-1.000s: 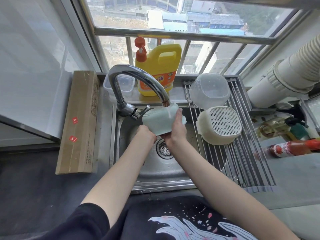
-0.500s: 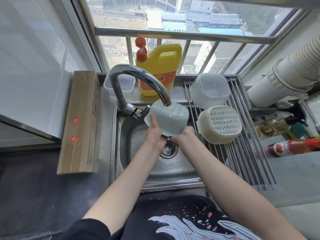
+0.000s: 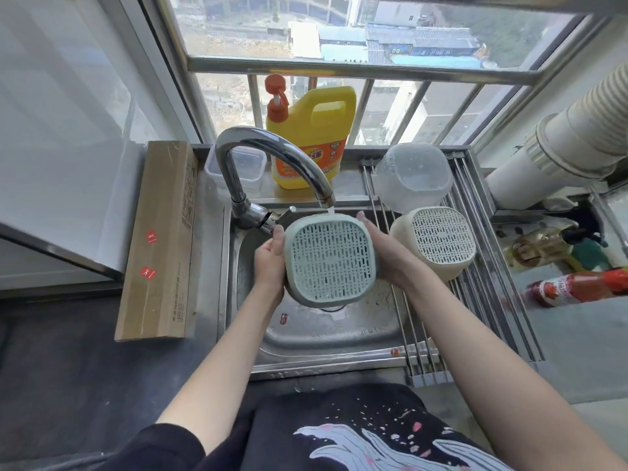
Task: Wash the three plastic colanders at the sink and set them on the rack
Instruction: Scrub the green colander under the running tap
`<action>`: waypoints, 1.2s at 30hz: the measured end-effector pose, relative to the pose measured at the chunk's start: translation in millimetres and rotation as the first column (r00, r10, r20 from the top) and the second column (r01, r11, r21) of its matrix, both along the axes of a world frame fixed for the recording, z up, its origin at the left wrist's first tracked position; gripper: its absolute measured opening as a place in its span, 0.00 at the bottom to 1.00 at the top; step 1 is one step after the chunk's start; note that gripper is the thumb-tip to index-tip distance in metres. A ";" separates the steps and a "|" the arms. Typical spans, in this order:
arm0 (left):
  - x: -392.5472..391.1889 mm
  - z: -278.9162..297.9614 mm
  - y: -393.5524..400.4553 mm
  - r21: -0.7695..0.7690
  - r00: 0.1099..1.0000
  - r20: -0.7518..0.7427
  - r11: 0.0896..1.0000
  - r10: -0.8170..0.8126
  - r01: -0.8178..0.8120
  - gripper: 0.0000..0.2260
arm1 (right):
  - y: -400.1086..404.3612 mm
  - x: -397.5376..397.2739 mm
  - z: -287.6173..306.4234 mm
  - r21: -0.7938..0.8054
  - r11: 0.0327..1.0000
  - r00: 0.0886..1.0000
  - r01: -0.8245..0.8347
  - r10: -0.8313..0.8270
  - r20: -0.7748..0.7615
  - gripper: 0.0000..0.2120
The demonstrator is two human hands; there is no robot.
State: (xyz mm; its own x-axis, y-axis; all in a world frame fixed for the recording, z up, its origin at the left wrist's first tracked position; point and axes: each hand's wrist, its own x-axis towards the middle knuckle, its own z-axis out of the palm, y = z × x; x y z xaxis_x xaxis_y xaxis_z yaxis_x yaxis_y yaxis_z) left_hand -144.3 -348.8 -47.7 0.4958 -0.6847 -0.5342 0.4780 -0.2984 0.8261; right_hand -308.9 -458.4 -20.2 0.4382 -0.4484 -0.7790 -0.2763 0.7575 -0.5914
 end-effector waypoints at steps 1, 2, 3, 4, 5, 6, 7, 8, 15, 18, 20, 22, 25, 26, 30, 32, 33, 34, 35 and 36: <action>-0.7 2.8 -0.5 -0.040 0.997 -0.066 0.999 -0.032 0.030 0.18 | 2.8 -0.7 -0.3 -0.067 0.996 0.998 0.065 -0.067 -0.021 0.31; -1.1 5.1 -1.8 -0.112 0.982 -0.175 0.992 -0.077 0.058 0.17 | 4.9 -0.7 -0.3 -0.099 0.985 0.990 0.143 -0.144 0.004 0.24; -1.2 8.6 -2.8 -0.191 0.948 -0.290 0.979 -0.131 0.077 0.16 | 4.6 -1.1 -4.2 -0.068 0.969 0.971 0.239 -0.236 0.046 0.21; -1.8 11.0 -3.1 -0.251 0.908 -0.375 0.963 -0.188 0.096 0.16 | 4.8 -1.4 -5.7 -0.018 0.942 0.938 0.334 -0.331 0.103 0.21; -3.1 12.8 -2.3 -0.274 0.867 -0.439 0.954 -0.235 0.120 0.17 | 5.1 -3.6 -6.9 0.074 0.904 0.891 0.421 -0.427 0.155 0.21; -5.5 11.9 -2.1 -0.243 0.837 -0.484 0.958 -0.255 0.151 0.19 | 3.2 -6.1 -12.1 0.159 0.850 0.836 0.502 -0.524 0.161 0.20; -9.9 9.6 -2.5 -0.176 0.827 -0.500 0.965 -0.258 0.195 0.21 | 2.3 -7.1 -15.6 0.228 0.800 0.793 0.555 -0.591 0.148 0.19; -13.9 6.5 -2.8 -0.097 0.828 -0.501 0.968 -0.249 0.233 0.24 | 1.9 -6.7 -20.8 0.250 0.770 0.772 0.587 -0.625 0.116 0.19; -19.3 1.1 -9.8 0.145 0.863 -0.479 0.955 -0.162 0.260 0.28 | 12.3 -17.6 -27.0 -0.158 0.829 0.841 0.536 -0.540 0.021 0.12; -10.1 -4.0 -5.6 0.275 0.803 -0.551 0.859 -0.227 0.432 0.35 | 19.4 -11.3 -0.7 -0.420 0.730 0.813 0.540 -0.580 0.037 0.14; -4.4 -6.2 -0.4 0.070 0.561 -0.797 0.888 -0.224 0.455 0.41 | 26.0 -1.1 16.7 -0.677 0.593 0.835 0.436 -0.547 0.059 0.19; -1.8 -1.1 3.6 -0.136 0.402 -0.874 0.932 -0.273 0.336 0.39 | 35.3 7.6 27.9 -0.915 0.347 0.910 0.208 -0.411 0.051 0.21; -5.5 3.8 0.8 -0.232 0.477 -0.837 0.964 -0.267 0.132 0.30 | 46.6 11.7 26.5 -0.987 -0.058 0.984 -0.148 -0.112 -0.141 0.14; -7.1 4.8 0.3 -0.253 0.518 -0.813 0.963 -0.266 0.096 0.28 | 50.0 10.2 21.7 -0.966 -0.140 0.976 -0.219 -0.054 -0.213 0.12; -12.0 1.0 8.3 -0.263 0.568 -0.782 0.962 -0.255 0.069 0.28 | 61.9 -7.6 8.1 -0.958 0.109 0.963 -0.265 -0.013 -0.268 0.11; -14.4 0.2 7.6 -0.243 0.596 -0.758 0.963 -0.264 0.118 0.28 | 63.0 -14.8 8.8 -0.925 0.337 0.981 -0.173 -0.028 -0.193 0.07; -15.0 0.8 6.0 -0.237 0.602 -0.752 0.963 -0.267 0.131 0.28 | 60.5 -16.0 11.2 -0.890 0.443 0.985 -0.105 -0.080 -0.156 0.08; -15.0 1.7 5.1 -0.238 0.607 -0.745 0.961 -0.275 0.143 0.27 | 55.7 -17.3 14.4 -0.852 0.521 0.976 -0.046 -0.158 -0.149 0.11; -14.0 1.7 5.1 -0.241 0.620 -0.731 0.958 -0.286 0.157 0.25 | 48.9 -18.3 17.6 -0.820 0.571 0.953 -0.033 -0.228 -0.197 0.12; -11.4 1.4 5.8 -0.243 0.638 -0.710 0.954 -0.297 0.173 0.23 | 41.1 -18.7 22.1 -0.787 0.612 0.927 -0.077 -0.247 -0.283 0.15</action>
